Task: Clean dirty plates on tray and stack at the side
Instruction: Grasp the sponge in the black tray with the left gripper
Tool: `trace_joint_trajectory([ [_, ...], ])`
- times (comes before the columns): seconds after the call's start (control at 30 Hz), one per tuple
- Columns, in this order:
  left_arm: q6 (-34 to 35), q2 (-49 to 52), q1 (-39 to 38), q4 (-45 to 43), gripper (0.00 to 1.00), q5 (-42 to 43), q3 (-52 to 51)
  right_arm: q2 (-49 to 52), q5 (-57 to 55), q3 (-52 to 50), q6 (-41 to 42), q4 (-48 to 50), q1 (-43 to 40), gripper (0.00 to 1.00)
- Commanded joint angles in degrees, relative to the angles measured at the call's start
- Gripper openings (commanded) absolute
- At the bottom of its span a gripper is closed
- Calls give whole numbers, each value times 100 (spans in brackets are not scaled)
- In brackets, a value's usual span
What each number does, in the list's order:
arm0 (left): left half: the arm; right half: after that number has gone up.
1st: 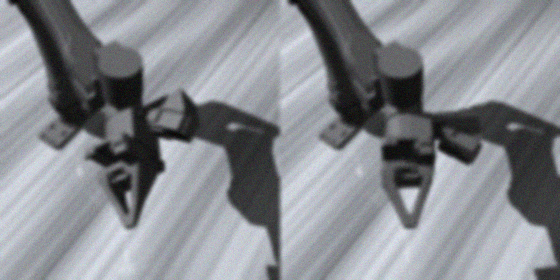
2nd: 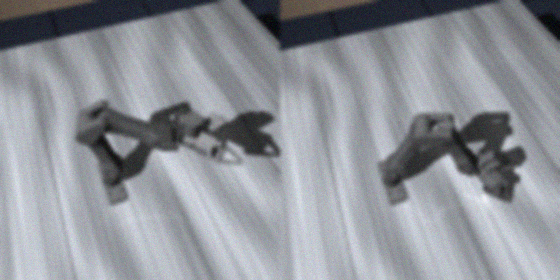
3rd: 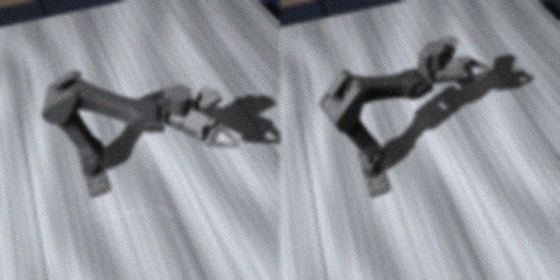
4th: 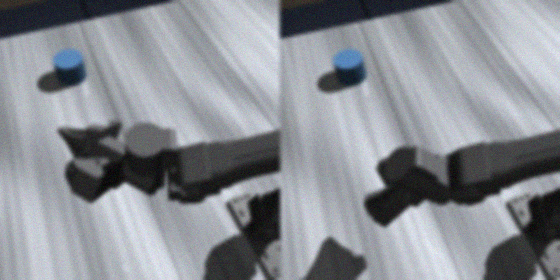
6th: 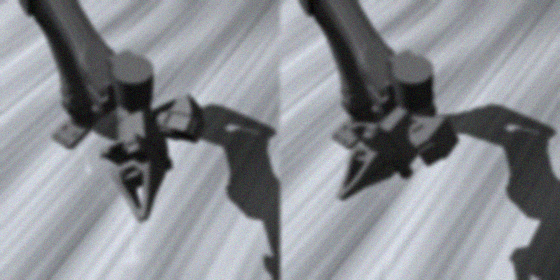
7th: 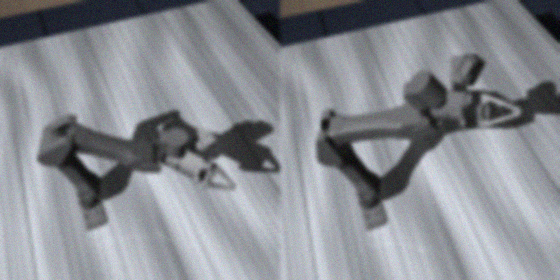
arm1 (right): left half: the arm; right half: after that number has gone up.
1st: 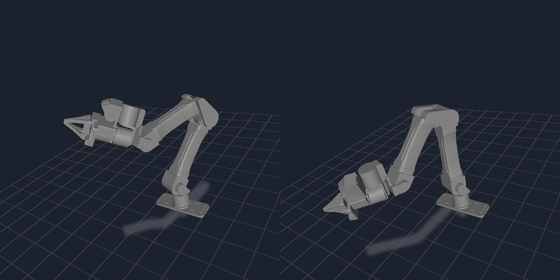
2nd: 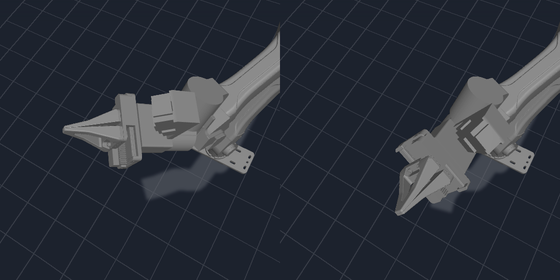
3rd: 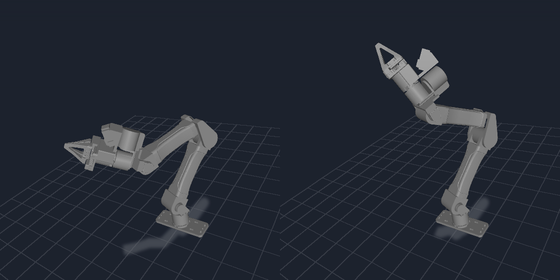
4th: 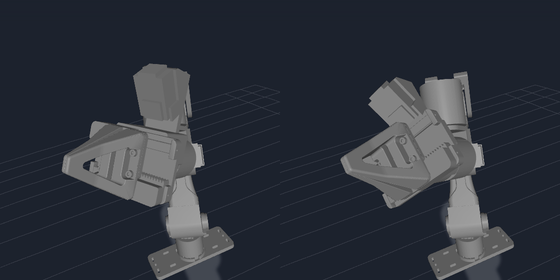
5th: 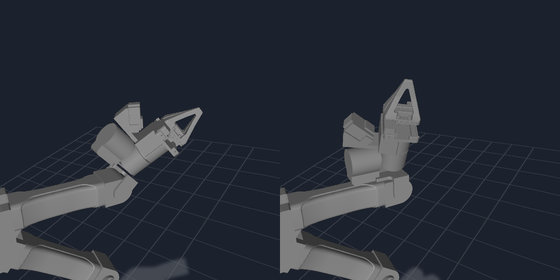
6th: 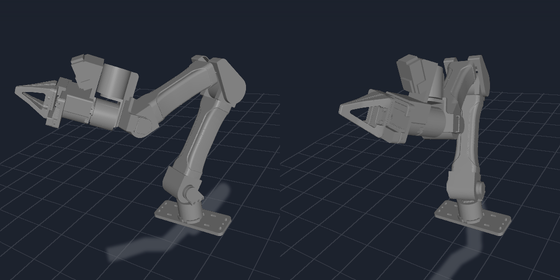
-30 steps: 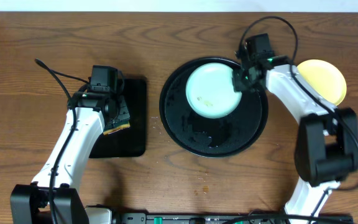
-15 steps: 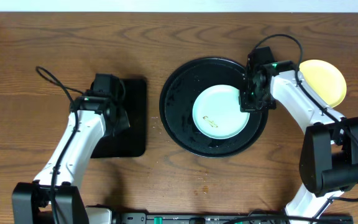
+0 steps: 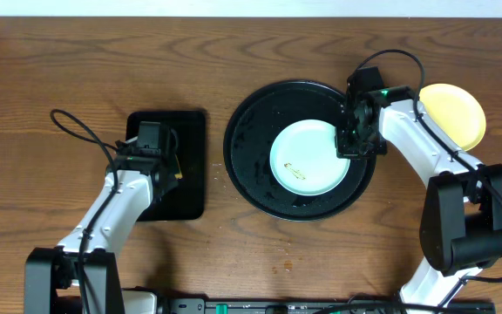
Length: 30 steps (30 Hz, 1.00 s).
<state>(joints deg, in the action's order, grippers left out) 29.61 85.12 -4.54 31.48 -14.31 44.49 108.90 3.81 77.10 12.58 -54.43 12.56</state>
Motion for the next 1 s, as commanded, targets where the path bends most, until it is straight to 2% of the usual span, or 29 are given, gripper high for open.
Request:
trace_joint_trajectory([
  [0.0,-87,61,31,-236,11,-188,-42,13,-59,-31,46,-9,17,2],
  [0.33,-249,61,31,-673,11,-188,-116,13,-59,-31,46,-24,17,2],
  [0.37,-254,59,28,-625,8,-181,-114,13,-59,-31,46,-22,17,3],
  [0.57,-57,-74,31,109,7,-181,-74,13,-105,-31,44,11,15,6],
  [0.73,-48,-610,31,632,7,-114,129,13,-103,-31,46,85,17,16],
  [0.83,94,-743,28,881,7,-28,98,13,-103,-31,46,83,17,18],
  [0.97,122,-579,31,575,7,-28,-173,13,-103,-42,46,131,17,28],
])
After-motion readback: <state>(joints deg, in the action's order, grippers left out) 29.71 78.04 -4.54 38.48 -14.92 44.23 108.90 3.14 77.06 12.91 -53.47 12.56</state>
